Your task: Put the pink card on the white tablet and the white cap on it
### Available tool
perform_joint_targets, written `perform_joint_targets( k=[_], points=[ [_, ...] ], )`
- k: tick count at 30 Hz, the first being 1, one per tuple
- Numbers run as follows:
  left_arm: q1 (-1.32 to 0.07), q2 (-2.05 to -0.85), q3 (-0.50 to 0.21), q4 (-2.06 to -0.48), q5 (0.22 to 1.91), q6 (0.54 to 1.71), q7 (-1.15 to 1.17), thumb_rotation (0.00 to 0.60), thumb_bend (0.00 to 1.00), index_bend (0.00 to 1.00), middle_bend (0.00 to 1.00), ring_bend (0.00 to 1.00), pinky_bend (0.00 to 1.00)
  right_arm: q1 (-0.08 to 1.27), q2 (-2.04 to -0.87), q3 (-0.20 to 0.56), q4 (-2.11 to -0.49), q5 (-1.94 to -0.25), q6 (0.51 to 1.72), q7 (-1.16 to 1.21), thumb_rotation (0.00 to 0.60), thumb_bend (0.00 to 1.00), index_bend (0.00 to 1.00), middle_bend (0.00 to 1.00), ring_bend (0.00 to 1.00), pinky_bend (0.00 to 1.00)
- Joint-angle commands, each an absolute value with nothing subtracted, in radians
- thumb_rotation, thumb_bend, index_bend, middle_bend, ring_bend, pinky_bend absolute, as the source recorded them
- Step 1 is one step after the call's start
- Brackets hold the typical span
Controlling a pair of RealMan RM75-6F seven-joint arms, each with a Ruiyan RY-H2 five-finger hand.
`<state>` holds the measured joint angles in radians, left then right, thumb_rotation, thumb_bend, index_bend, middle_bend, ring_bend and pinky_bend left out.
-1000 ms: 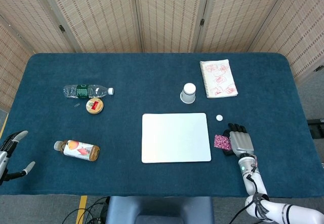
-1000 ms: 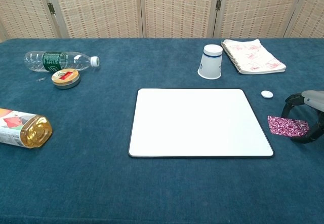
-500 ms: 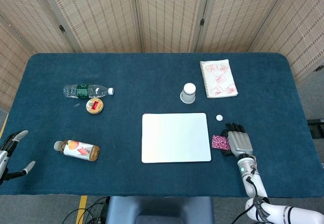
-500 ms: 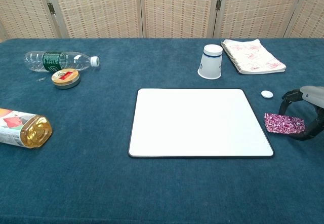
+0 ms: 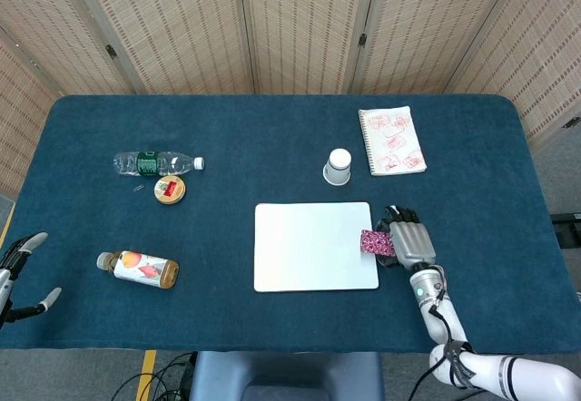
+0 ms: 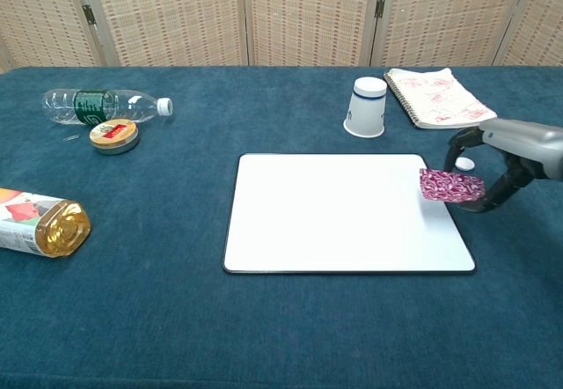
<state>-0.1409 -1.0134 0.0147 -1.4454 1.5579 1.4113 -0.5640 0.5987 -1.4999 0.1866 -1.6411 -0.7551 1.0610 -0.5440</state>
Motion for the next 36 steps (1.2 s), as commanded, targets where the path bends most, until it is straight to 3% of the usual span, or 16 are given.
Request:
perform_joint_targets(
  k=[1,11,16,21,26,31,36],
  points=[
    [-0.139,-1.01,0.015,-1.438,1.559,1.415,-0.583,0.6,0.34,0.0,0.1,0.07,0.23,0.641,-1.539,0.208,-1.599,-0.722,1.029,-0.567,0.6,0.18,0.41,0.1,0.0,0.0],
    [-0.136,-1.006,0.014,-1.403,1.56,1.419,-0.657,0.6,0.34,0.0,0.1,0.07,0.23,0.717,-1.64,0.225,-1.486,-0.683,0.981,-0.566,0.6,0.16,0.39,0.1,0.0,0.0],
    [-0.136,-1.008,0.014,-1.395,1.563,1.422,-0.663,0.6,0.34,0.0,0.1,0.07,0.23,0.727,-1.635,0.218,-1.491,-0.689,0.978,-0.566,0.6,0.15,0.16,0.07,0.0,0.0],
    [-0.137,-1.01,0.014,-1.398,1.562,1.418,-0.649,0.6,0.34,0.0,0.1,0.07,0.23,0.72,-1.606,0.213,-1.524,-0.703,0.995,-0.552,0.6,0.14,0.09,0.06,0.0,0.0],
    [-0.138,-1.012,0.013,-1.405,1.556,1.413,-0.626,0.6,0.34,0.0,0.1,0.07,0.23,0.694,-1.553,0.198,-1.571,-0.745,1.04,-0.538,0.6,0.14,0.1,0.06,0.0,0.0],
    [-0.14,-1.014,0.011,-1.416,1.549,1.403,-0.6,0.6,0.34,0.0,0.1,0.07,0.23,0.667,-1.474,0.195,-1.584,-0.752,1.039,-0.501,0.6,0.14,0.27,0.08,0.0,0.0],
    [-0.142,-1.017,0.01,-1.43,1.545,1.399,-0.563,0.6,0.34,0.0,0.1,0.07,0.23,0.652,-1.427,0.188,-1.561,-0.754,1.022,-0.473,0.6,0.16,0.32,0.08,0.0,0.0]
  ],
)
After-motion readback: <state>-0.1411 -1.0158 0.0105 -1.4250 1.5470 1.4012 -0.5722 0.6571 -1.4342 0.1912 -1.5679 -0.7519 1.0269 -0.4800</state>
